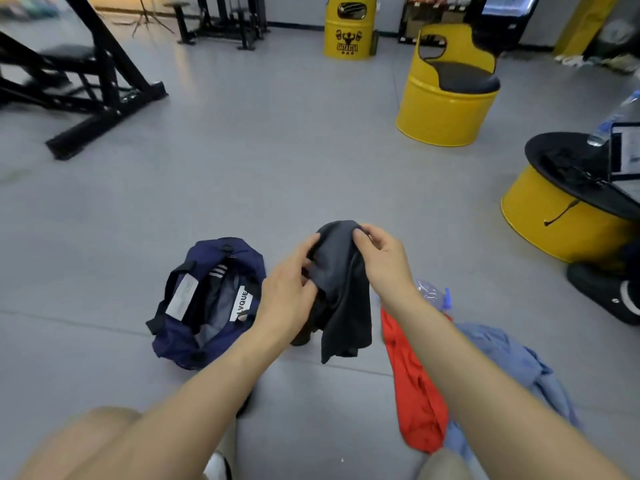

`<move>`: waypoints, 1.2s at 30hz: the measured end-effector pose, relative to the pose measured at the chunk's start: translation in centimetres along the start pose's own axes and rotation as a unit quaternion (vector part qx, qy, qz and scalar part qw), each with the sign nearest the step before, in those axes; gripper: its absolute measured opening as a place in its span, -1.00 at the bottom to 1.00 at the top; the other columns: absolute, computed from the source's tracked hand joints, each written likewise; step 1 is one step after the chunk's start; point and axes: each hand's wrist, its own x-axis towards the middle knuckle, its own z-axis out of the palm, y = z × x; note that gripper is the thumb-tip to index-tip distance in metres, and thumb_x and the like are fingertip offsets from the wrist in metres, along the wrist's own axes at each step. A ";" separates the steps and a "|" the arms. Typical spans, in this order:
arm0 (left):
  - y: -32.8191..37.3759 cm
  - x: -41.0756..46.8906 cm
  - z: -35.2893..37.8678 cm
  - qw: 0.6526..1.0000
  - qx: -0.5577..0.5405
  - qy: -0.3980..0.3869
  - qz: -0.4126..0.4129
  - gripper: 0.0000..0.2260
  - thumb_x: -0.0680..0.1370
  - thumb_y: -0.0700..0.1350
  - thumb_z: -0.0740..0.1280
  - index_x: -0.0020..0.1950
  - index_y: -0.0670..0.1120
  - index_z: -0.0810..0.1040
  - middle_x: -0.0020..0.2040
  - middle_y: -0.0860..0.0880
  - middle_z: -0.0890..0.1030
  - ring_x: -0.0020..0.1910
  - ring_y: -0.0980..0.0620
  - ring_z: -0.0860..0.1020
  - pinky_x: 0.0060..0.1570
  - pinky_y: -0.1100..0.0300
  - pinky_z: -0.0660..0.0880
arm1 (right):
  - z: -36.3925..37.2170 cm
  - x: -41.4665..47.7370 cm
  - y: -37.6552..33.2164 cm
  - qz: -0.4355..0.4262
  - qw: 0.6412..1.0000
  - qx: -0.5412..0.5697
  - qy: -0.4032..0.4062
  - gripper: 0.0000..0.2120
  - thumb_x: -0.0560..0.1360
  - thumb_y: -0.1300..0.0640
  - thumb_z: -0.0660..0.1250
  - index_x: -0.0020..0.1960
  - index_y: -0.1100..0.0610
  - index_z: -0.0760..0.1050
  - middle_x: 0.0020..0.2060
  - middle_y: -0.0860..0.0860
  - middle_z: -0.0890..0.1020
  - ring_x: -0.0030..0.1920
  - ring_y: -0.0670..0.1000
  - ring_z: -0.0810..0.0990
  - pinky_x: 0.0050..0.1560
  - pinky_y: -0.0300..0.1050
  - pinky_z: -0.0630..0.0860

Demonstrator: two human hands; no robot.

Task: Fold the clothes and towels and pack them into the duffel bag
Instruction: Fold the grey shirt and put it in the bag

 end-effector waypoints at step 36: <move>-2.1 7.9 -0.9 0.981 0.189 0.012 -0.035 -0.82 0.52 -0.14 0.19 0.05 0.09 0.48 -0.11 0.08 0.60 -0.07 -0.07 0.55 -0.12 0.01 0.47 | 1.1 0.2 0.7 -0.125 0.974 -0.190 0.020 -0.87 0.61 0.12 0.22 0.03 -0.03 0.54 -0.22 -0.12 0.63 -0.18 -0.03 0.59 -0.13 0.07 0.53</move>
